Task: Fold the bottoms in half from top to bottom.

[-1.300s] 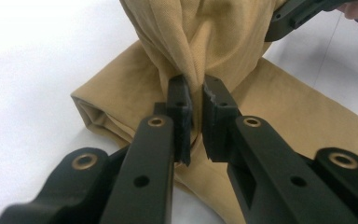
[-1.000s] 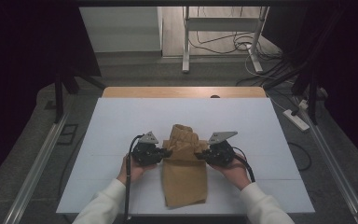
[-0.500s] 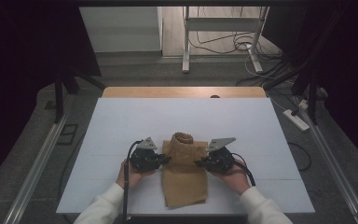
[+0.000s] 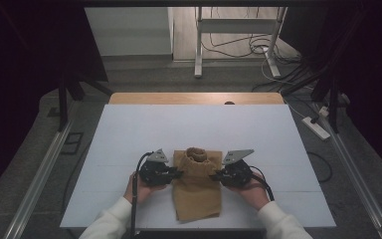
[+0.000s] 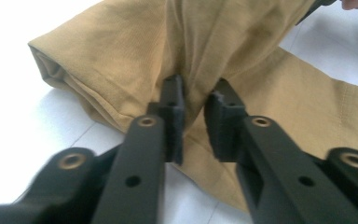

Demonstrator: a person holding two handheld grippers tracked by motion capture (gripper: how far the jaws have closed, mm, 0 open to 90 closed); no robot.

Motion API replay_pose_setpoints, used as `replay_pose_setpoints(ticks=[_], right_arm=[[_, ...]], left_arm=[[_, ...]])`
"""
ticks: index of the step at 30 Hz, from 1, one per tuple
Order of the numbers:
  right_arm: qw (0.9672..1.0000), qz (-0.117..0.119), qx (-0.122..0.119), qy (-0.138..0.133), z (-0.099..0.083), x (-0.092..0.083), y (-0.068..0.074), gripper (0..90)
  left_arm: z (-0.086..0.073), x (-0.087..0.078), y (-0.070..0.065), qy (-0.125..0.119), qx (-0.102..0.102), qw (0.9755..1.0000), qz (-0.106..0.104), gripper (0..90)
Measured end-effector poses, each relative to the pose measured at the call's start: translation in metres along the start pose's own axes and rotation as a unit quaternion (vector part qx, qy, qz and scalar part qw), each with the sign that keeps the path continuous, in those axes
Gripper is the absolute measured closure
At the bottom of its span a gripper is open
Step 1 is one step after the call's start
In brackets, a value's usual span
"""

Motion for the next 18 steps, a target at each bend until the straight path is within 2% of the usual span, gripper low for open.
replay_pose_setpoints(ticks=[1, 3, 5, 8, 10, 13, 15, 18], right_arm=[[1.0, 0.0, 0.001, 0.001, -0.001, 0.0, 0.0, 75.6], [0.9999, 0.002, 0.009, 0.006, -0.004, -0.001, 0.0, 64.5], [0.9997, 0.005, 0.018, 0.016, -0.008, -0.004, 0.0, 55.0], [0.9993, -0.003, 0.026, 0.025, -0.016, -0.011, 0.0, 47.1], [0.9988, -0.02, 0.034, 0.03, -0.022, -0.016, -0.002, 43.3], [0.9977, -0.036, 0.051, 0.025, -0.026, -0.023, -0.009, 40.9], [0.9969, -0.04, 0.066, 0.017, -0.027, -0.027, -0.013, 39.9], [0.9963, -0.041, 0.075, 0.01, -0.027, -0.029, -0.018, 39.2]], left_arm=[[0.0, -0.001, 0.0, 0.002, -0.001, 1.0, 0.003, 63.4], [-0.002, -0.004, 0.001, 0.012, -0.006, 0.9999, 0.01, 45.1], [-0.006, -0.011, 0.003, 0.018, -0.008, 0.9998, 0.01, 36.5], [-0.016, -0.021, 0.008, 0.022, -0.018, 0.9994, 0.019, 34.2], [-0.021, -0.024, 0.013, 0.022, -0.028, 0.999, 0.026, 34.3], [-0.02, -0.028, 0.018, 0.009, -0.046, 0.9985, 0.03, 34.3], [-0.019, -0.029, 0.019, 0.004, -0.049, 0.9983, 0.03, 34.2], [-0.017, -0.028, 0.02, 0.003, -0.048, 0.9983, 0.031, 33.6]])
Point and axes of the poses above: each handheld gripper's, and its own axes: x roughly forward along the jaws, z roughly out of its top, y roughly to its left, the point moved 5 cm from there along x, roughly forward along the jaws, and after that the axes turned 4 degrees about y, right-handed, at the moved point
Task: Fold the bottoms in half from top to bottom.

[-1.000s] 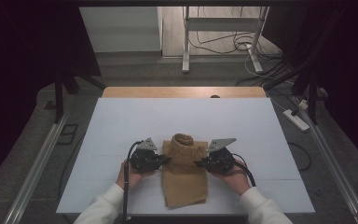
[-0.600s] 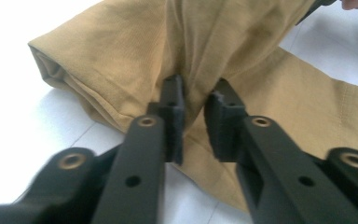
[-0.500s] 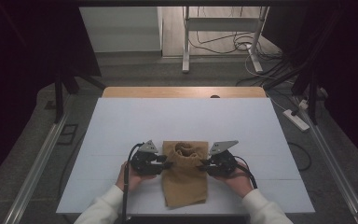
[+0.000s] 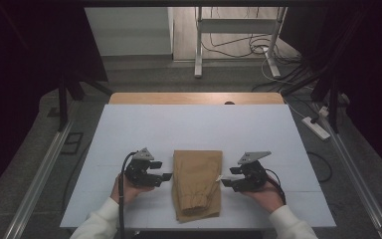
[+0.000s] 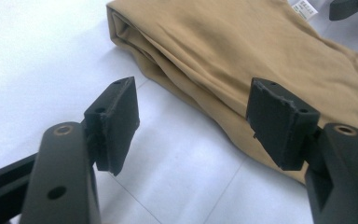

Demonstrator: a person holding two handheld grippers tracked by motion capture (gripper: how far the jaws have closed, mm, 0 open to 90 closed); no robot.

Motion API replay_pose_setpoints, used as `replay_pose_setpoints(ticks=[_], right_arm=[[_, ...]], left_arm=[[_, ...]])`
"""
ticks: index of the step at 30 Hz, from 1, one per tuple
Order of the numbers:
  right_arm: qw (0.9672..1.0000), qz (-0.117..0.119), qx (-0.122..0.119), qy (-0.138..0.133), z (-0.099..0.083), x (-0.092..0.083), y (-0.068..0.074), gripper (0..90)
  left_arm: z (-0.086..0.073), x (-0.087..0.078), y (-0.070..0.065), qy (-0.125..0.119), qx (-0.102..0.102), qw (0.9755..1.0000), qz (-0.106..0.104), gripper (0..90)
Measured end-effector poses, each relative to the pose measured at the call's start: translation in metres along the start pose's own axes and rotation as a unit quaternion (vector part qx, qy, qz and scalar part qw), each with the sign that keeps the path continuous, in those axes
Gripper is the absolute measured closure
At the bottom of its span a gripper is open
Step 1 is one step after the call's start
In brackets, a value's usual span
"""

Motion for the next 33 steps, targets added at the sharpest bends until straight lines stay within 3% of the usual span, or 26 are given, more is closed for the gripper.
replay_pose_setpoints(ticks=[22, 33], right_arm=[[0.9997, 0.007, 0.004, -0.021, 0.008, 0.004, -0.003, 37.1], [0.9992, -0.01, 0.012, -0.037, 0.019, 0.008, -0.009, 36.5]], left_arm=[[0.009, 0.003, 0.004, -0.008, -0.01, 0.9999, 0.004, 32.1], [0.017, 0.009, 0.009, -0.009, -0.014, 0.9998, 0.012, 31.3]])
Point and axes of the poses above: each handheld gripper's, and its own axes: x roughly forward along the jaws, z roughly out of its top, y roughly to its left, the point moved 5 cm from there along x, roughly forward along the jaws, and after that the axes turned 4 degrees about y, right-handed, at the moved point
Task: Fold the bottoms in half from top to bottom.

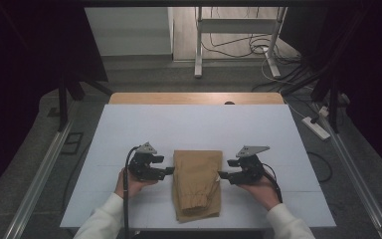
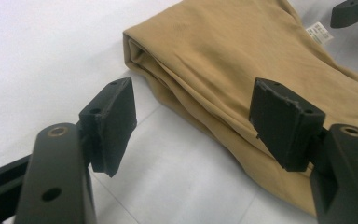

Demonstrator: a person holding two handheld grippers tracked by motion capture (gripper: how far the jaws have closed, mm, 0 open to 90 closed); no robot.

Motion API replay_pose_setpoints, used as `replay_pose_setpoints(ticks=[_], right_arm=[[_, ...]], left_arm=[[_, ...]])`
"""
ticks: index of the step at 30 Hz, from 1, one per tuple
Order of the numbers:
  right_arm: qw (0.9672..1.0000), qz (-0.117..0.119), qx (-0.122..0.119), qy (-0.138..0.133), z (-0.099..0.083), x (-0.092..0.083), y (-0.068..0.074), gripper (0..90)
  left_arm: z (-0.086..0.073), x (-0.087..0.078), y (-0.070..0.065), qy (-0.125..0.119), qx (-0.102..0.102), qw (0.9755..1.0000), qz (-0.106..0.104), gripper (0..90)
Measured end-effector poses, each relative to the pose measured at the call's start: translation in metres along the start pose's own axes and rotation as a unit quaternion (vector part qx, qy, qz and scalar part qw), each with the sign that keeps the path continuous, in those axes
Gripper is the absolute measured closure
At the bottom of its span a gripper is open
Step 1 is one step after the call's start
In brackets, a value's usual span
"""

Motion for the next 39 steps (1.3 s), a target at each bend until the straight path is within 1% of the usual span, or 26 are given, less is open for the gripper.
replay_pose_setpoints(ticks=[2, 3, 7, 9, 14, 16, 18, 23, 24, 25, 26, 27, 29, 32, 36, 39], right_arm=[[1.0, 0.0, 0.004, -0.001, 0.003, 0.002, -0.002, 36.5], [1.0, -0.002, 0.005, 0.0, 0.004, 0.003, -0.003, 36.5], [1.0, -0.006, 0.0, 0.002, 0.011, 0.006, -0.005, 35.9], [1.0, -0.008, 0.0, 0.0, 0.014, 0.008, -0.007, 35.8], [0.9999, -0.014, 0.006, 0.001, 0.022, 0.015, -0.015, 35.8], [0.9999, -0.013, 0.01, -0.002, 0.028, 0.019, -0.018, 35.8], [0.9998, -0.009, 0.018, -0.002, 0.033, 0.023, -0.02, 35.5], [0.9998, -0.012, 0.013, 0.003, 0.043, 0.032, -0.022, 35.1], [0.9998, -0.014, 0.01, 0.005, 0.045, 0.034, -0.023, 35.0], [0.9998, -0.013, 0.011, 0.005, 0.047, 0.035, -0.023, 35.1], [0.9998, -0.014, 0.01, 0.007, 0.048, 0.036, -0.024, 34.9], [0.9998, -0.014, 0.012, 0.008, 0.049, 0.038, -0.025, 34.6], [0.9997, -0.014, 0.015, 0.009, 0.05, 0.041, -0.027, 34.4], [0.9996, -0.011, 0.018, 0.017, 0.051, 0.045, -0.031, 33.3], [0.9992, -0.016, 0.017, 0.033, 0.047, 0.049, -0.034, 31.4], [0.9988, -0.013, 0.026, 0.04, 0.044, 0.051, -0.037, 30.1]], left_arm=[[0.003, 0.002, 0.001, 0.001, -0.001, 1.0, 0.001, 31.0], [0.005, 0.003, 0.002, 0.002, 0.001, 1.0, 0.003, 30.5], [0.013, 0.001, 0.007, -0.008, -0.005, 0.9999, 0.004, 30.0], [0.016, 0.002, 0.01, -0.009, -0.007, 0.9999, 0.003, 30.0], [0.025, 0.011, 0.015, -0.005, -0.015, 0.9999, -0.002, 29.7], [0.027, 0.014, 0.016, -0.001, -0.015, 0.9999, -0.002, 29.6], [0.031, 0.017, 0.017, -0.002, -0.016, 0.9999, -0.002, 29.3], [0.041, 0.025, 0.023, -0.001, -0.018, 0.9998, 0.0, 28.6], [0.043, 0.027, 0.024, 0.001, -0.018, 0.9998, 0.002, 28.4], [0.044, 0.029, 0.026, 0.004, -0.019, 0.9998, 0.009, 27.6], [0.045, 0.031, 0.028, 0.005, -0.023, 0.9996, 0.017, 26.3], [0.046, 0.032, 0.03, 0.007, -0.026, 0.9995, 0.019, 25.9], [0.046, 0.036, 0.032, 0.01, -0.027, 0.9994, 0.018, 25.8], [0.044, 0.041, 0.035, 0.019, -0.03, 0.9993, 0.014, 25.1], [0.042, 0.045, 0.037, 0.031, -0.03, 0.9991, 0.005, 23.1], [0.04, 0.051, 0.039, 0.04, -0.033, 0.9986, 0.003, 20.8]])
Point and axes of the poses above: each handheld gripper's, and its own axes: x roughly forward along the jaws, z roughly out of its top, y roughly to its left, the point moved 5 cm from there along x, roughly forward along the jaws, and after that the axes turned 4 degrees about y, right-handed, at the moved point
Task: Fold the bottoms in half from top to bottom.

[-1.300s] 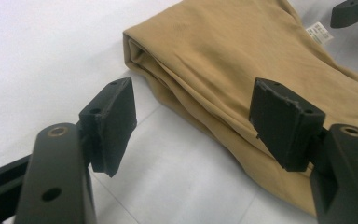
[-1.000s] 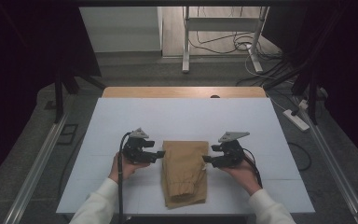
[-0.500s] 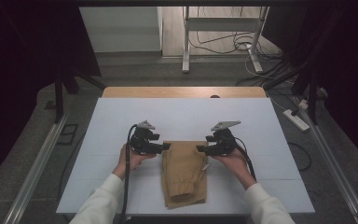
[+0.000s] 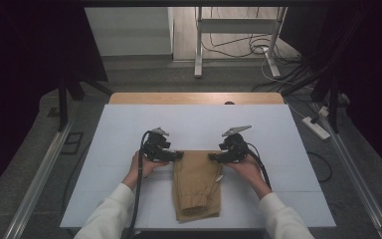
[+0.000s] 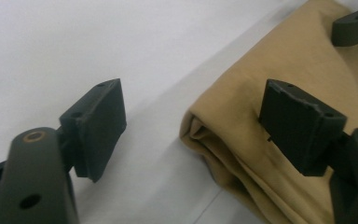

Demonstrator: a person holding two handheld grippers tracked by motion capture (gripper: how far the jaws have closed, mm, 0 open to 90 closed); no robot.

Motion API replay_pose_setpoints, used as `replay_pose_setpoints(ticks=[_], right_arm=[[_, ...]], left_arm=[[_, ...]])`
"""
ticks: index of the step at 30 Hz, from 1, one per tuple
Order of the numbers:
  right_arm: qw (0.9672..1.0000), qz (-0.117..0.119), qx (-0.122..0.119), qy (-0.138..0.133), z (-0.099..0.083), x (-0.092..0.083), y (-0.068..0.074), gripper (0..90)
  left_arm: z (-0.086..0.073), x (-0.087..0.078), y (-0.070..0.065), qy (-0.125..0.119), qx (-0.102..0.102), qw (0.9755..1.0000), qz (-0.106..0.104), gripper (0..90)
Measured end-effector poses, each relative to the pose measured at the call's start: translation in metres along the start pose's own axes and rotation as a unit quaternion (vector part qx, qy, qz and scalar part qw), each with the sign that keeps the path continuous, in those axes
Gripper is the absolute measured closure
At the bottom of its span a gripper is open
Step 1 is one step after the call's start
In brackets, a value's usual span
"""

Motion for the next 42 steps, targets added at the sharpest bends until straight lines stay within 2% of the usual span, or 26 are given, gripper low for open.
replay_pose_setpoints(ticks=[2, 7, 10, 15, 18, 20, 24, 32, 42], right_arm=[[0.9999, -0.001, 0.0, 0.01, -0.002, 0.001, -0.001, 29.3], [0.9998, 0.002, 0.009, 0.016, -0.008, 0.003, -0.004, 28.7], [0.9996, 0.007, 0.016, 0.021, -0.011, 0.007, -0.005, 28.2], [0.9998, 0.005, 0.008, 0.02, -0.012, 0.008, -0.002, 29.7], [0.9996, 0.015, -0.005, 0.022, -0.011, 0.009, 0.004, 38.2], [0.9994, 0.018, -0.014, 0.025, -0.011, 0.01, 0.008, 47.8], [0.9992, 0.027, -0.015, 0.027, -0.011, 0.009, 0.011, 61.7], [0.9989, 0.031, -0.018, 0.029, -0.011, 0.006, 0.015, 72.7], [0.9988, 0.023, -0.035, 0.024, -0.009, 0.004, 0.018, 75.3]], left_arm=[[-0.001, 0.003, 0.001, 0.006, 0.0, 1.0, -0.003, 19.7], [-0.004, 0.008, 0.001, 0.014, -0.005, 0.9998, -0.01, 19.1], [-0.005, 0.01, 0.0, 0.013, 0.0, 0.9999, -0.004, 18.9], [-0.007, 0.01, -0.005, 0.011, 0.009, 0.9999, -0.004, 24.8], [-0.008, 0.009, -0.008, 0.012, 0.014, 0.9996, -0.023, 34.6], [-0.01, 0.009, -0.01, 0.013, 0.014, 0.999, -0.041, 47.9], [-0.011, 0.009, -0.013, 0.019, 0.02, 0.9988, -0.041, 59.0], [-0.01, 0.007, -0.015, 0.015, 0.028, 0.9986, -0.041, 68.9], [-0.009, 0.004, -0.016, 0.01, 0.034, 0.9985, -0.04, 71.8]])
Point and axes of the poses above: each handheld gripper's, and its own axes: x roughly forward along the jaws, z roughly out of its top, y roughly to its left, the point moved 5 cm from there along x, roughly forward along the jaws, and after that the axes turned 4 degrees about y, right-handed, at the moved point
